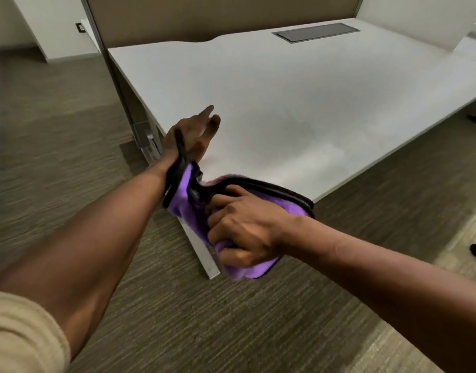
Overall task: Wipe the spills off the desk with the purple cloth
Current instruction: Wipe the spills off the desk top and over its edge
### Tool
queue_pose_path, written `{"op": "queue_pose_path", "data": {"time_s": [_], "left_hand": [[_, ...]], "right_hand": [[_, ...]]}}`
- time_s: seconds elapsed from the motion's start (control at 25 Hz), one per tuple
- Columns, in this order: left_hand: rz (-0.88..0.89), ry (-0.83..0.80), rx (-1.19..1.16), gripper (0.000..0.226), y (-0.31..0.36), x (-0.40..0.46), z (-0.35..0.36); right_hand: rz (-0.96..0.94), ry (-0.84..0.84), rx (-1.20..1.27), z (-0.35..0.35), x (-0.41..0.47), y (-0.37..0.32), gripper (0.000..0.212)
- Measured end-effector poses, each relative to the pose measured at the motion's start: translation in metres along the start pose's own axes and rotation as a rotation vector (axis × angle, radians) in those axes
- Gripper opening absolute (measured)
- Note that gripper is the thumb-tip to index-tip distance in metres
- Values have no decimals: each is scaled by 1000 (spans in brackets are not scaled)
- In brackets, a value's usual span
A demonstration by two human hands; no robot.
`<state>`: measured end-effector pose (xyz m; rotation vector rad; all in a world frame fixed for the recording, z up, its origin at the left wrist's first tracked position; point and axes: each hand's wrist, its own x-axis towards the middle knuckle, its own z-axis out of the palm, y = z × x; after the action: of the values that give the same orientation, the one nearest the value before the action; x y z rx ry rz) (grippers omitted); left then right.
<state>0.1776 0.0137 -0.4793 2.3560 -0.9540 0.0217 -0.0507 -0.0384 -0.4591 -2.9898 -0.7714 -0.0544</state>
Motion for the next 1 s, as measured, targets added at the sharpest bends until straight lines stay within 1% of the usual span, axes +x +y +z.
{"op": "queue_pose_path", "data": {"time_s": [0.08,0.12,0.2,0.28,0.36,0.44,0.52,0.6,0.68,0.72,0.8,0.92,1.0], "left_hand": [[46,11,-52,80,-6,-2,0],[59,15,-62,82,-9,-2,0],[67,25,-53,81,-11,-1,3],[66,26,-22,81,-12,0,3],[73,-2,8,83,-13,3,2],[79,-27,17,86,-11,6,1],[67,-21,21,84,-11,6,0],[76,-4,41,82,-11,2,2],[92,0,47,81,-11,1,3],[95,-2,43,81,-12,1,2],[102,-13,31,80,-13,2,0],[94,0,28,80,-13,3,1],[83,5,16,80,-12,3,2]], "right_hand": [[-38,-16,40,2,-5,-2,17],[-46,-20,65,2,-5,-1,17],[-75,-25,131,0,-2,6,14],[-95,-53,140,-5,6,18,15],[-42,-71,95,-13,16,35,27],[61,-40,58,-16,21,40,36],[68,-21,49,-8,17,30,31],[-4,-22,63,3,3,16,21],[-63,-36,106,4,-6,13,18],[-61,-27,139,2,-7,16,16],[-12,32,227,0,-7,23,15],[75,223,285,7,-16,30,27],[186,343,328,14,-33,37,34]]}}
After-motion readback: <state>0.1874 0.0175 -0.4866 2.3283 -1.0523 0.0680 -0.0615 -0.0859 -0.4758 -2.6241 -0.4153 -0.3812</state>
